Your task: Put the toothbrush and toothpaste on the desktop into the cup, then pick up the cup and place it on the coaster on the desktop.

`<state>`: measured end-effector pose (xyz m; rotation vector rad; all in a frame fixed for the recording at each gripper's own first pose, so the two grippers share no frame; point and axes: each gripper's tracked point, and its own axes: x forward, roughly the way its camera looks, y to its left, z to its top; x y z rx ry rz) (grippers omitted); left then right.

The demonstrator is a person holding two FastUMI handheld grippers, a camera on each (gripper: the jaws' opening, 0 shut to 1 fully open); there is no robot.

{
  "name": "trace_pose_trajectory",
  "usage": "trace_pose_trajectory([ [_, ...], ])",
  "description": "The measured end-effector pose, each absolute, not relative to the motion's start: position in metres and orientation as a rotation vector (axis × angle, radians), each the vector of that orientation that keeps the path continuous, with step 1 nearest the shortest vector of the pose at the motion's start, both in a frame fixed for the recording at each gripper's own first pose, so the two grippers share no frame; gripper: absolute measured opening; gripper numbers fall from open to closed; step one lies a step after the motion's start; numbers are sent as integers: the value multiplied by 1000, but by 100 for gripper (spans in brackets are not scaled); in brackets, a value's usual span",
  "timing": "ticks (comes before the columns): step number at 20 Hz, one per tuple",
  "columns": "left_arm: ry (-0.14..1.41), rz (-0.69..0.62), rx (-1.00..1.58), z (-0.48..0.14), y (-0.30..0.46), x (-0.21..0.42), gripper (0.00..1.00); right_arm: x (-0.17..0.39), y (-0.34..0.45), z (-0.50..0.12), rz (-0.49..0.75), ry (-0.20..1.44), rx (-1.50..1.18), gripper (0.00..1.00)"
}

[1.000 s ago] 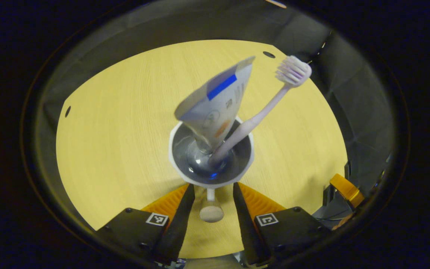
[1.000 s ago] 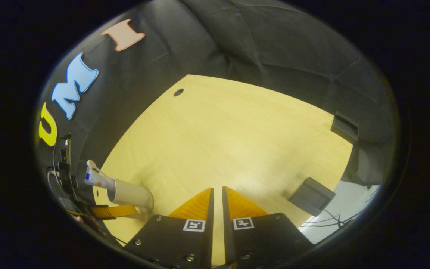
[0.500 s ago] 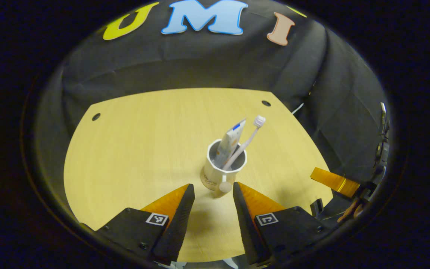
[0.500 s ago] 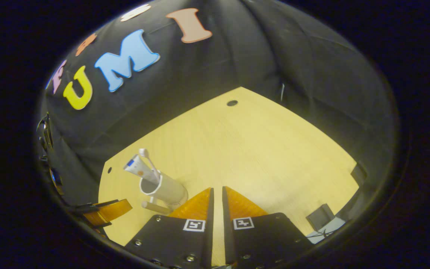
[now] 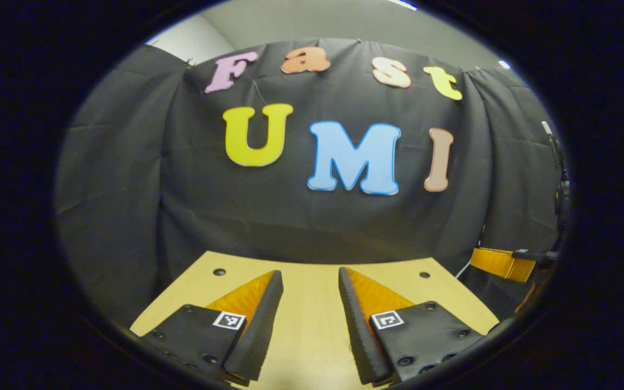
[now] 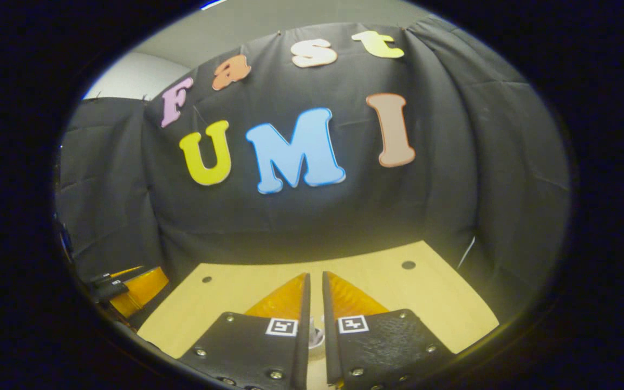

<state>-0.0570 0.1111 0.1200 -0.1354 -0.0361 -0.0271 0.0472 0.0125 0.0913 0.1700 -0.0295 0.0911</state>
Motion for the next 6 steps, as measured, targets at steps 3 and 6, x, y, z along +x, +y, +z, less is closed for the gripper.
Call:
trace_pose_trajectory([
  [3,-149,-8,-148,125,116,-82,65,34,14,115,101,-116,154,13],
  [6,-216,3,-132,129,107,-85,64,34,13,131,70,-175,110,20],
])
